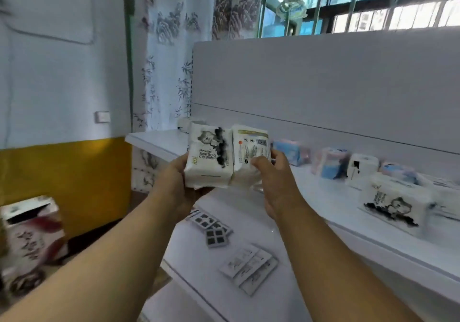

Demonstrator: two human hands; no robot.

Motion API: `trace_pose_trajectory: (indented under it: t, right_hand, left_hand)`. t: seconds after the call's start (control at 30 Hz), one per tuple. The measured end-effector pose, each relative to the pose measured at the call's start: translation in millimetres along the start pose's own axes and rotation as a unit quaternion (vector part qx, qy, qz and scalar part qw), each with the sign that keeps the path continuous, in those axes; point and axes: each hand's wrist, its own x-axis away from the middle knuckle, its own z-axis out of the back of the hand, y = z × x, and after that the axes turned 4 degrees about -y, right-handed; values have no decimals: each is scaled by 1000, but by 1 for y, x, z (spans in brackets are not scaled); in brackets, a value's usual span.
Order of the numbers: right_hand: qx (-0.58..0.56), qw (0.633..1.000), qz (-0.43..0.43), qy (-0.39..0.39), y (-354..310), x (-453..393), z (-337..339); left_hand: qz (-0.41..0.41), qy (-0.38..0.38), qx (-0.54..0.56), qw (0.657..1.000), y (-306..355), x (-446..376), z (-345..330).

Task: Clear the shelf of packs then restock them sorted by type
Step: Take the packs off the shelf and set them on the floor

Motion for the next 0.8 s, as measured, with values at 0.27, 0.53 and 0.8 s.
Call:
trace_pose_trajectory:
  t: [0.27, 0.53, 0.8]
  right_hand:
    - [26, 991, -51, -120, 59, 96, -146]
    - [81, 958, -148, -232, 153, 181, -307]
    - [160, 917, -217, -294, 285, 236, -380]
  left_hand:
    - [-107, 199, -106, 968, 29, 115, 162]
    - [-76, 333, -187, 921, 48, 214, 339]
    - [-7, 417, -197, 888, -16, 239, 475]
